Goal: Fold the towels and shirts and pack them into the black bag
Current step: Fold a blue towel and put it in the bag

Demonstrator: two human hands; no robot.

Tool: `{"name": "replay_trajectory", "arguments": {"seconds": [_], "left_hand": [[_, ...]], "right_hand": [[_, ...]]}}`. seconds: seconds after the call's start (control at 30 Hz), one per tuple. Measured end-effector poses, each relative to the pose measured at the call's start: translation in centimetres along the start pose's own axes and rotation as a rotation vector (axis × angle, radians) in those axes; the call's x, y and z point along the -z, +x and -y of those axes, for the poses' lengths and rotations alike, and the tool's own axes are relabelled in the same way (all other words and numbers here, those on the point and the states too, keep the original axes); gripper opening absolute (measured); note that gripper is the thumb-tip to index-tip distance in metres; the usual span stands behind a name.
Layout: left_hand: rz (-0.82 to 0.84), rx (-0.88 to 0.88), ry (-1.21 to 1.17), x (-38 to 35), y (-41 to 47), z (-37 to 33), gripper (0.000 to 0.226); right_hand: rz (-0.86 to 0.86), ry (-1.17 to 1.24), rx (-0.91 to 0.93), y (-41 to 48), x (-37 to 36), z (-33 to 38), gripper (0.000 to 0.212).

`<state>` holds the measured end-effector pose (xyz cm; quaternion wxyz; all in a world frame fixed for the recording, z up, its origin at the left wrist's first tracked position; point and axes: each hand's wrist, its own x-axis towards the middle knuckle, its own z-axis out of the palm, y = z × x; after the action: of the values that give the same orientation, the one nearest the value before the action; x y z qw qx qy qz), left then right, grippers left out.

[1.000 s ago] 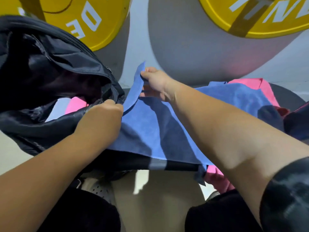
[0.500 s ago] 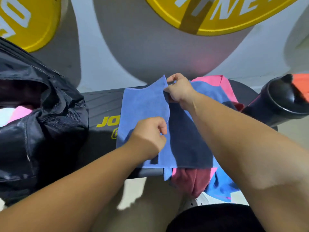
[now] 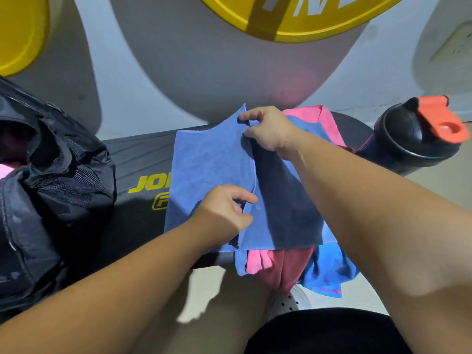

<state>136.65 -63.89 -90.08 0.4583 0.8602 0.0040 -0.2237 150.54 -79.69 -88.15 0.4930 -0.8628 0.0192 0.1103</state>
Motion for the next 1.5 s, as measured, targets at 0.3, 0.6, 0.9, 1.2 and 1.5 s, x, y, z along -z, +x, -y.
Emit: {"name": "replay_trajectory", "arguments": {"seconds": [0.3,0.6,0.9,1.2,1.5], "left_hand": [[-0.032,-0.002,-0.084,0.3,0.1,1.1,0.012],[-0.463,0.284,0.431,8.4,-2.0,7.5,0.025],[-0.274,0.322,0.454,9.2,-2.6,8.5,0.029],[-0.183,0.259,0.428,8.9,-2.4,8.5,0.023],[-0.162,0.224,0.662,11.6,-4.3,9.0,0.015]], "right_hand": [[0.114,-0.900,0.053,-0.1,-0.7,-1.0,0.048],[0.310,-0.889,0.295,-1.3,-8.2,2.2,0.048],[0.403,-0.969,0.210,0.0,-13.9,4.0,0.056],[0.304,-0.990,0.161,1.0,-15.4,5.1,0.065],[0.338,-0.620,0.195,0.5,-18.3,6.9,0.067]]}}
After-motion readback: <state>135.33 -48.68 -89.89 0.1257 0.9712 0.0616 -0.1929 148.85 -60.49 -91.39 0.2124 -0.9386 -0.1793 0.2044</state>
